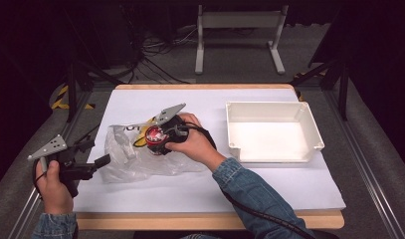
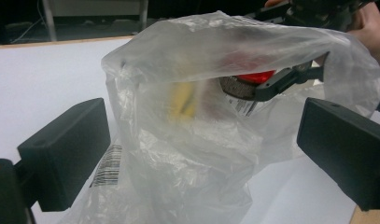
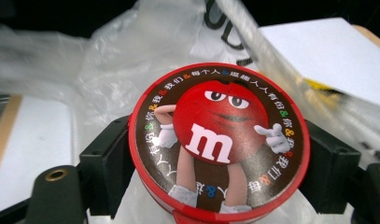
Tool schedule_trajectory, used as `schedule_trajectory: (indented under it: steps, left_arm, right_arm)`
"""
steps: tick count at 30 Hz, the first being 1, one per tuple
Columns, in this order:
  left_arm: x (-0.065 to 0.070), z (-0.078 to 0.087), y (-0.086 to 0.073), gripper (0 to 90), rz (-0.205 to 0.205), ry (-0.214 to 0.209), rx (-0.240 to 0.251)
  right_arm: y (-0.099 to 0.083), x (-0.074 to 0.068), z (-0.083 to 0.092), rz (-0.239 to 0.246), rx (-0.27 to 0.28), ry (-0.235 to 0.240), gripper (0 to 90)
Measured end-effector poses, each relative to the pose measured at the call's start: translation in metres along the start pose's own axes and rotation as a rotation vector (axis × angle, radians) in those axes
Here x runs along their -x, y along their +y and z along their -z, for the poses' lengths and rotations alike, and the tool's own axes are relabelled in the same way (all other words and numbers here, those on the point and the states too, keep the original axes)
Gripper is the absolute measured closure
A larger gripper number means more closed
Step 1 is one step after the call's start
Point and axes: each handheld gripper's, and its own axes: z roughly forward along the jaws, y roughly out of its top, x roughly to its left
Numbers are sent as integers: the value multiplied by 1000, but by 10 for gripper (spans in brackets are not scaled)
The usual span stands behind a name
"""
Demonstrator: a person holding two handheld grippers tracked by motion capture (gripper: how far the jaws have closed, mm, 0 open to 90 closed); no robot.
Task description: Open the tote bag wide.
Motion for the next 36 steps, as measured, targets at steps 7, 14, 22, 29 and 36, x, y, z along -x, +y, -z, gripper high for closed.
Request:
schedule_trajectory:
  steps: [7,14,22,29,36]
  left_arm:
    - [0,1,1,43,2,-23,-15]
    - [-1,3,-1,75,15,-87,-21]
    - [-1,1,1,123,-6,-143,-53]
    - [-2,-2,5,95,-17,-118,-86]
    - [-5,-6,6,90,-13,-115,-88]
  right_arm:
    - [11,-4,22,34,-18,16,223]
    - [15,-5,49,31,-39,26,223]
    - [11,-8,80,43,-48,5,223]
    - [2,-4,107,21,-48,-27,223]
    - [-12,9,139,-22,-48,-88,224]
